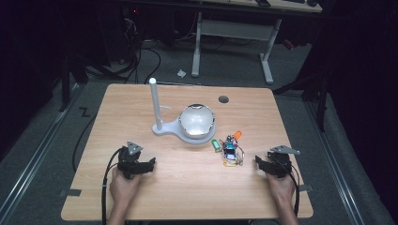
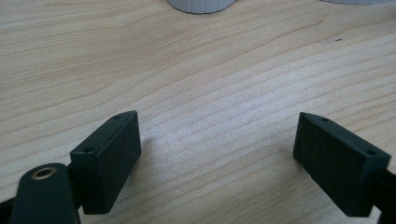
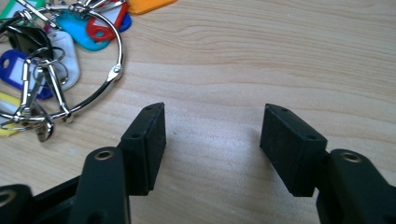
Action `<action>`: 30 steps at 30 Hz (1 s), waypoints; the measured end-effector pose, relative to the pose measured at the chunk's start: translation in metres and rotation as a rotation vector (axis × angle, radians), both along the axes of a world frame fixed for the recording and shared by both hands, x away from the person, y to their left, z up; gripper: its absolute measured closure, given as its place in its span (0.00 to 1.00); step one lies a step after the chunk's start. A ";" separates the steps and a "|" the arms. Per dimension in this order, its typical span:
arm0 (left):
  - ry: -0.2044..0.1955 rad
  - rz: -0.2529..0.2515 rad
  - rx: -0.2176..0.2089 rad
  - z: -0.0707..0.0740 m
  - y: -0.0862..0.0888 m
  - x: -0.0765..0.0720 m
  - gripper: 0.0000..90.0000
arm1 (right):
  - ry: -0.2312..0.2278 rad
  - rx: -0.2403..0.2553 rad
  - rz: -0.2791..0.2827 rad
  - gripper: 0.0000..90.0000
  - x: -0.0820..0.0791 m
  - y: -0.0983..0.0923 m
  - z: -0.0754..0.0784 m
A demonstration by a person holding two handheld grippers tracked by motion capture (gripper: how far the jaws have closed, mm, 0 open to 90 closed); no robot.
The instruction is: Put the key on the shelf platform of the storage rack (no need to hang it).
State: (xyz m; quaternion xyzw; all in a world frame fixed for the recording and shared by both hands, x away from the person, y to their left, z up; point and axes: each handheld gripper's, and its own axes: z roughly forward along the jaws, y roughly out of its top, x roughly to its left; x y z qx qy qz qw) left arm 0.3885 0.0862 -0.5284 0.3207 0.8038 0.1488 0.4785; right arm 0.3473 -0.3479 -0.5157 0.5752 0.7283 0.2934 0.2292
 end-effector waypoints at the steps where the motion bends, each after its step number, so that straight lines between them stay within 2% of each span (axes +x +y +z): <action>1: 0.000 0.003 0.000 0.000 0.000 0.000 0.17 | 0.003 0.003 -0.001 0.46 -0.001 0.000 0.000; 7: 0.000 -0.001 0.000 0.000 0.000 0.000 0.17 | 0.006 0.006 0.017 0.49 -0.009 0.004 0.002; 12: 0.000 0.000 0.001 0.000 0.000 0.000 0.17 | -0.005 0.053 0.056 0.51 -0.018 0.012 0.005; 19: -0.001 -0.001 0.002 0.000 0.000 0.000 0.17 | -0.019 0.083 0.107 0.52 -0.024 0.030 0.010; 21: -0.001 -0.001 0.002 0.000 0.000 0.000 0.17 | -0.024 0.093 0.123 0.52 -0.024 0.034 0.011; 24: -0.001 -0.001 0.002 0.000 0.000 0.000 0.17 | -0.030 0.084 0.146 0.52 -0.021 0.042 0.014; 28: -0.002 -0.001 0.004 0.000 0.000 0.000 0.17 | -0.041 0.099 0.157 0.51 -0.015 0.050 0.018; 30: -0.002 -0.002 0.004 0.000 0.000 0.000 0.17 | -0.033 0.096 0.167 0.52 -0.011 0.055 0.019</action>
